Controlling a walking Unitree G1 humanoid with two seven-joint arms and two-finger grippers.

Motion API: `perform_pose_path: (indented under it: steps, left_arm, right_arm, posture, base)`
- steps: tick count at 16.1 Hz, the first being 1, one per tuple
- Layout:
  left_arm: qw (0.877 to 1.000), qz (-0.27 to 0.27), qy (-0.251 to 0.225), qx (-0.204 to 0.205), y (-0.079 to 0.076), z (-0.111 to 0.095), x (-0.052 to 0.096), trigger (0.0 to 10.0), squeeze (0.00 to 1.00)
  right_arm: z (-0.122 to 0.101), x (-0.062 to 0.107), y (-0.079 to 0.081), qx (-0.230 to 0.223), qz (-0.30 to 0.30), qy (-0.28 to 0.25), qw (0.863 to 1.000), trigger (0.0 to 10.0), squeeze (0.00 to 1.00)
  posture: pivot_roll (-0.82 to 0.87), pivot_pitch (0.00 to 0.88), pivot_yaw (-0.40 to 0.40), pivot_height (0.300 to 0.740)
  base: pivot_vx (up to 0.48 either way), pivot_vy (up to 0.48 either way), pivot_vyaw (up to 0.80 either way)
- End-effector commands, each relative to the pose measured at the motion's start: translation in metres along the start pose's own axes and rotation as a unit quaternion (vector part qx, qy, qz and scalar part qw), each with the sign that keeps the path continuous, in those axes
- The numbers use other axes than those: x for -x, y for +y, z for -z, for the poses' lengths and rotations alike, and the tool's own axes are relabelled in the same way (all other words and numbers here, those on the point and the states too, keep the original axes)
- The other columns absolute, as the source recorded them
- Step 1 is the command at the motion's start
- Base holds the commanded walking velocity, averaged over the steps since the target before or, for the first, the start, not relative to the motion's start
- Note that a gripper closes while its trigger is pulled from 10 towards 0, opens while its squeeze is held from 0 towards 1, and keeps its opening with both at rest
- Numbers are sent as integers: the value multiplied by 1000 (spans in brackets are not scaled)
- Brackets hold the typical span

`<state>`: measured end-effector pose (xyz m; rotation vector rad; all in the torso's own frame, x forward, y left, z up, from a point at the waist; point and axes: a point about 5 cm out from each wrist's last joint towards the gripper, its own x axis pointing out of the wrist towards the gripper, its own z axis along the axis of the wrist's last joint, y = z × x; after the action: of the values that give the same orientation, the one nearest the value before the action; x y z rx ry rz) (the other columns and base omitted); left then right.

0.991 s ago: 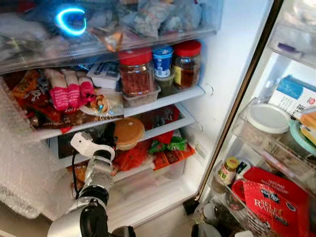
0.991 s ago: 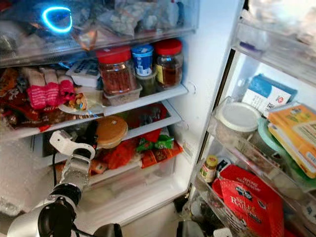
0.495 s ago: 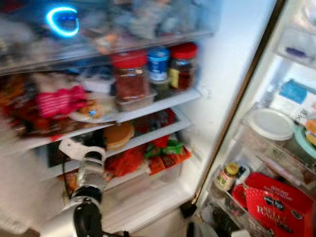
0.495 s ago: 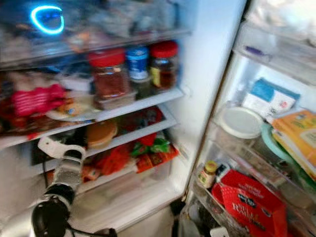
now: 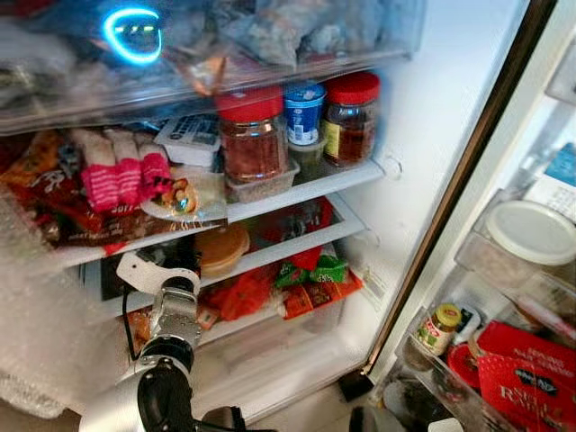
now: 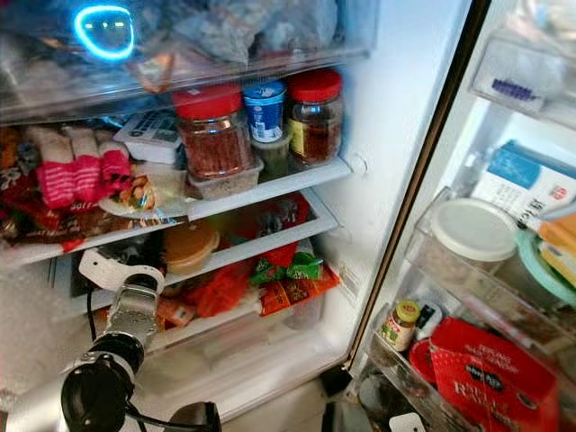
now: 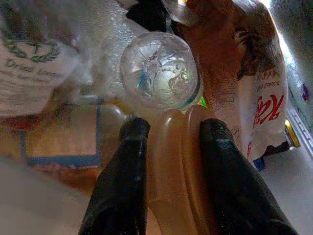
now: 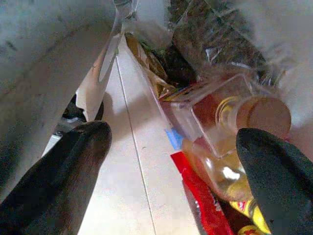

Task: Restocking fridge

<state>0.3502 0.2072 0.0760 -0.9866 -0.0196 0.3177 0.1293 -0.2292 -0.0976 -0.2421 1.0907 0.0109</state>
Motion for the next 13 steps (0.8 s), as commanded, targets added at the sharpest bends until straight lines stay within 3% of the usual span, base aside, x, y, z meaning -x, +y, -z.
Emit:
perform_pose_path:
  steps: [1,9,12,13]
  left_arm:
    - [1000,-4,0,0,-4,0,-2,10000,0]
    - [999,-1,-7,-49,-16,-6,-8,10000,0]
    - [999,-3,-8,-51,-16,-6,-9,10000,0]
    - [999,-5,-11,-47,-15,-8,-9,10000,1000]
  right_arm:
    - [-5,-1,8,4,-14,-9,1000,10000,0]
    - [-5,-1,4,9,-9,-9,1000,10000,0]
    - [-5,-1,4,9,-9,-9,1000,10000,0]
    - [-5,-1,4,10,-10,-9,1000,10000,0]
  posture:
    - [-122,7,5,611]
    - [-141,16,-15,611]
    - [-141,16,-15,611]
    - [-136,12,-20,611]
  base:
    - [0,0,0]
    - [0,0,0]
    - [0,0,0]
    - [0,0,0]
